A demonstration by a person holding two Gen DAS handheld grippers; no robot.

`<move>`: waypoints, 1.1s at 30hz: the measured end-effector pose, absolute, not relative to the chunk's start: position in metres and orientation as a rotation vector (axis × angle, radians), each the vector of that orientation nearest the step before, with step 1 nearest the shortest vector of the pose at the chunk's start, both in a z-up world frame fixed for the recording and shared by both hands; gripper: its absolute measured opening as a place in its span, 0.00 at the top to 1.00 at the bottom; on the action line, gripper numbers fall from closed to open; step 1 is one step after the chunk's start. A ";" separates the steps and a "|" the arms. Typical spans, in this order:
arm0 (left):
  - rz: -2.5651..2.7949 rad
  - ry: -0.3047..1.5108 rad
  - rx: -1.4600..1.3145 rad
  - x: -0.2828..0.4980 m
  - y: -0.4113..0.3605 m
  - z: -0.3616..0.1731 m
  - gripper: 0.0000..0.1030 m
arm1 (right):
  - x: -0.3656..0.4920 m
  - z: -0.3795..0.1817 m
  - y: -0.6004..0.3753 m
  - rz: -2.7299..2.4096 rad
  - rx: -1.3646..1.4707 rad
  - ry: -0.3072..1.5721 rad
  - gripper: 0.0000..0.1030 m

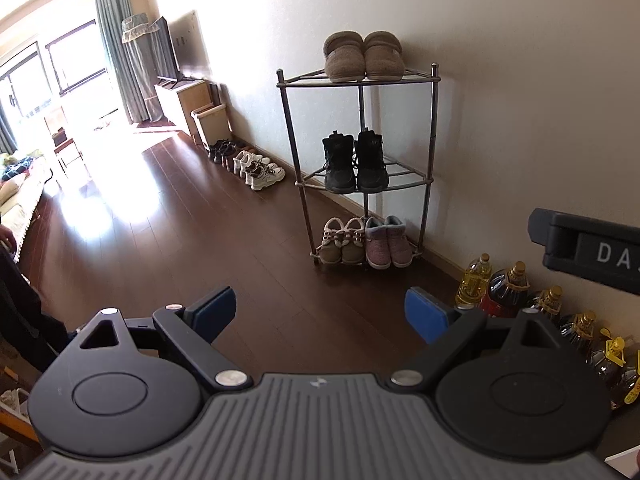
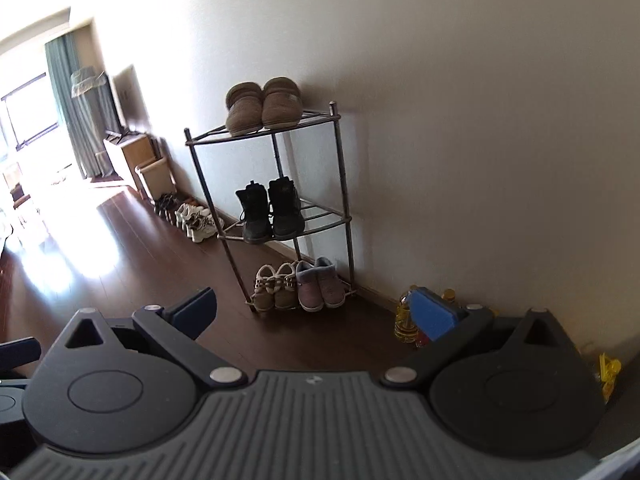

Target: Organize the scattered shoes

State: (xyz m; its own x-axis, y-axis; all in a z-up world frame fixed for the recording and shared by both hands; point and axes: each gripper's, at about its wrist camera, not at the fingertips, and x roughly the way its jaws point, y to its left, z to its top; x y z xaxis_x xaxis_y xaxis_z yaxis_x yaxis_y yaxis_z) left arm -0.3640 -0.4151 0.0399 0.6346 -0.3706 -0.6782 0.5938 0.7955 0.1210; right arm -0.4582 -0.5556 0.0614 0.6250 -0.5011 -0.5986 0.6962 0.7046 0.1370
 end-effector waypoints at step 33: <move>-0.539 0.706 0.359 -0.358 -0.387 0.037 0.09 | -0.448 0.051 -0.528 -0.647 0.356 0.650 0.01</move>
